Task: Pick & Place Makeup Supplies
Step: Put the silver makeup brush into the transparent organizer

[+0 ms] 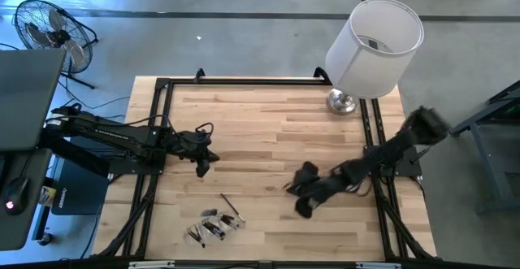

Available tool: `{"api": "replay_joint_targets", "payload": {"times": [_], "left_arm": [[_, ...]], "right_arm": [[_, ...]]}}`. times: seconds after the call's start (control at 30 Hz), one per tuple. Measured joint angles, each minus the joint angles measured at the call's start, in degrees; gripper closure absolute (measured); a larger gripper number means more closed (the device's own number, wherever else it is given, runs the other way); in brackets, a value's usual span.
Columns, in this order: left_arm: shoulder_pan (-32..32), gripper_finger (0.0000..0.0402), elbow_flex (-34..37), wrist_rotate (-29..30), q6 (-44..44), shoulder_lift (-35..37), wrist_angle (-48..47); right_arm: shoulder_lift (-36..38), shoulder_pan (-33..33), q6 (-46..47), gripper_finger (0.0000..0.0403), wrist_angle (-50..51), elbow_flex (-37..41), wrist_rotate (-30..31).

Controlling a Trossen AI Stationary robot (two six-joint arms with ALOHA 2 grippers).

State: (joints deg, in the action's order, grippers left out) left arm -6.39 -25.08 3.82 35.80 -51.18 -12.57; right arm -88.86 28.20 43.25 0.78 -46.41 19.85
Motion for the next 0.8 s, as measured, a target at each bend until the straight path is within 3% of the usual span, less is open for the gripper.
{"api": "replay_joint_targets", "payload": {"times": [0.13, 0.3, 0.43, 0.6, 0.8], "left_arm": [[-0.1, 0.0401, -1.9, -2.5, -7.4, -1.2, -0.2], [-1.3, 0.0401, -6.4, -6.7, -25.2, -5.3, -5.5], [-3.6, 0.0401, -10.8, -9.5, -36.5, -10.6, -11.4], [-4.6, 0.0402, -15.6, -9.4, -37.3, -19.1, -17.3], [-4.5, 0.0397, -21.2, -13.4, -37.3, -27.4, -17.2]], "right_arm": [[9.1, -2.3, 1.8, 0.0393, -17.8, 17.1, -1.0], [17.4, -5.7, 2.0, 0.0398, -24.7, 28.8, -4.6], [21.4, -7.8, 1.9, 0.04, -25.5, 32.9, -5.3], [23.1, -9.9, 1.9, 0.0398, -25.6, 35.0, -6.9], [23.1, -11.0, 3.9, 0.0399, -24.7, 35.1, -9.7]]}}
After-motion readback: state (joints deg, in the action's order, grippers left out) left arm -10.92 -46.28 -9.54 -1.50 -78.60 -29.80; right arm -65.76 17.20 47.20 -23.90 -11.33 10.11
